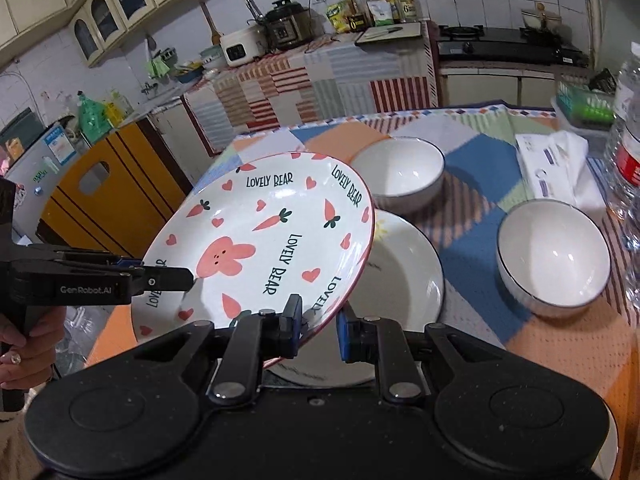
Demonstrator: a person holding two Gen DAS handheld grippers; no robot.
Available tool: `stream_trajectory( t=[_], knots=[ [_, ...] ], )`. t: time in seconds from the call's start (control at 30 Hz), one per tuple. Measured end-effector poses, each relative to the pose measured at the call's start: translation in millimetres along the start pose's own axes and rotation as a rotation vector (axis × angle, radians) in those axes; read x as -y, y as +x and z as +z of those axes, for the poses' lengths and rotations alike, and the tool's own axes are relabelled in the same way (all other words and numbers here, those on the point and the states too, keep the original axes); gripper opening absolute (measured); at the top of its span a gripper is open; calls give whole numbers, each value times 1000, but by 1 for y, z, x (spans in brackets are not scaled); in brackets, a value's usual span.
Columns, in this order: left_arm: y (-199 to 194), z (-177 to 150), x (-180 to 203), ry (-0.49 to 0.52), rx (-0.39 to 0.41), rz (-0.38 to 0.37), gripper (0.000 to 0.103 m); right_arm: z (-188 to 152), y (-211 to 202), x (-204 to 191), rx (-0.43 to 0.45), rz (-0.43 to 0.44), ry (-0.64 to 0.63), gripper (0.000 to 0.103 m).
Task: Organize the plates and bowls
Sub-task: 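Lift the bunny plate and carry it over the sun plate stack, then lower the bunny plate onto the sun plate and open both tools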
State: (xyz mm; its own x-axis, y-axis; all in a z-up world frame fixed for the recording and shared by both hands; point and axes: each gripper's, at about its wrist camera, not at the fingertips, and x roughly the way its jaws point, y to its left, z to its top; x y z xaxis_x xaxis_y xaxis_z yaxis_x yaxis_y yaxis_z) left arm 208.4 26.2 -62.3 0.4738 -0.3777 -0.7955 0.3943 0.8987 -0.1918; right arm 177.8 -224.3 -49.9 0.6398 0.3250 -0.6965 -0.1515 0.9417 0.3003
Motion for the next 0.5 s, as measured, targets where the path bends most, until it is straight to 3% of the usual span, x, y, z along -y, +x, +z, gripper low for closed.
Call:
stream_trajectory(
  t=[0.2,0.33,0.5],
  knots=[
    [21,-5,5,-1,-43,-11,32,-10,10,18,-33,1,53,22],
    [38,-9,-3,-70,-94,-58,32,-17,16,24,-53,-15,62,22],
    [51,-13,-3,-70,-116,-48,32,-19,28,29,-91,-28,78,22]
  ],
)
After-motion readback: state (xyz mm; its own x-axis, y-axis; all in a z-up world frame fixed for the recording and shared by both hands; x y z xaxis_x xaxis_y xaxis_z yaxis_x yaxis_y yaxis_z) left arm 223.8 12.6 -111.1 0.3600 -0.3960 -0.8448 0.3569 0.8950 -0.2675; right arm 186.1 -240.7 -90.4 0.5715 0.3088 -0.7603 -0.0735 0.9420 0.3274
